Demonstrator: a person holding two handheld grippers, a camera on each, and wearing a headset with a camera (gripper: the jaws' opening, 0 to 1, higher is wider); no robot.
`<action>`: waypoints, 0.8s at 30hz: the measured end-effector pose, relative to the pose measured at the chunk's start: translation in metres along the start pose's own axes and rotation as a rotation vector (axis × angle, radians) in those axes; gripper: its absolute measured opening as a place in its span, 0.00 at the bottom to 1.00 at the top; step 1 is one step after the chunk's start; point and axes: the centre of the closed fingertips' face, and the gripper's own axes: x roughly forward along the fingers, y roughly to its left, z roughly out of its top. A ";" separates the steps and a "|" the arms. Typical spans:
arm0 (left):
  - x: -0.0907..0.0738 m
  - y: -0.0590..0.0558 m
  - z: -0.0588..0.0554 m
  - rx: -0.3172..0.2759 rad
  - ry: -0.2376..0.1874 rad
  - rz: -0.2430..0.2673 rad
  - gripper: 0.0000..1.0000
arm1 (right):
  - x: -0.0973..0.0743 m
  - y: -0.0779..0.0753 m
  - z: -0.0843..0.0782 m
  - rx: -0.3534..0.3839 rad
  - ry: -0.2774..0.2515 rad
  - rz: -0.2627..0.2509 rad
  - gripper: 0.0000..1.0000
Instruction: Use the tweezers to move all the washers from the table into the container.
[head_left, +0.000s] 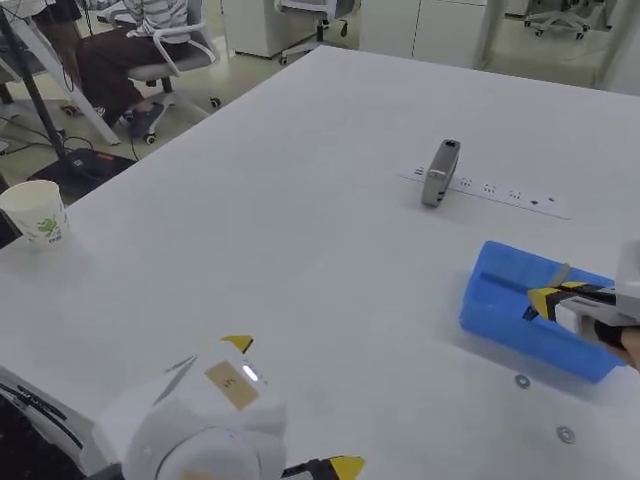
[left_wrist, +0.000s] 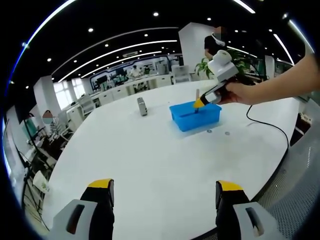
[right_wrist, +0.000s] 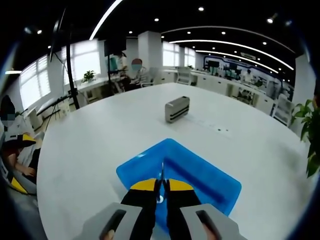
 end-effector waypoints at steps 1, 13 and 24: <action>0.000 0.000 0.000 -0.001 0.000 0.000 0.85 | 0.000 0.000 0.000 0.004 0.003 0.002 0.03; -0.001 0.002 0.001 -0.004 -0.009 0.010 0.85 | -0.023 0.003 0.016 0.009 -0.042 -0.001 0.03; -0.002 0.003 0.002 -0.003 -0.021 0.014 0.85 | -0.046 0.015 0.039 0.007 -0.112 0.016 0.03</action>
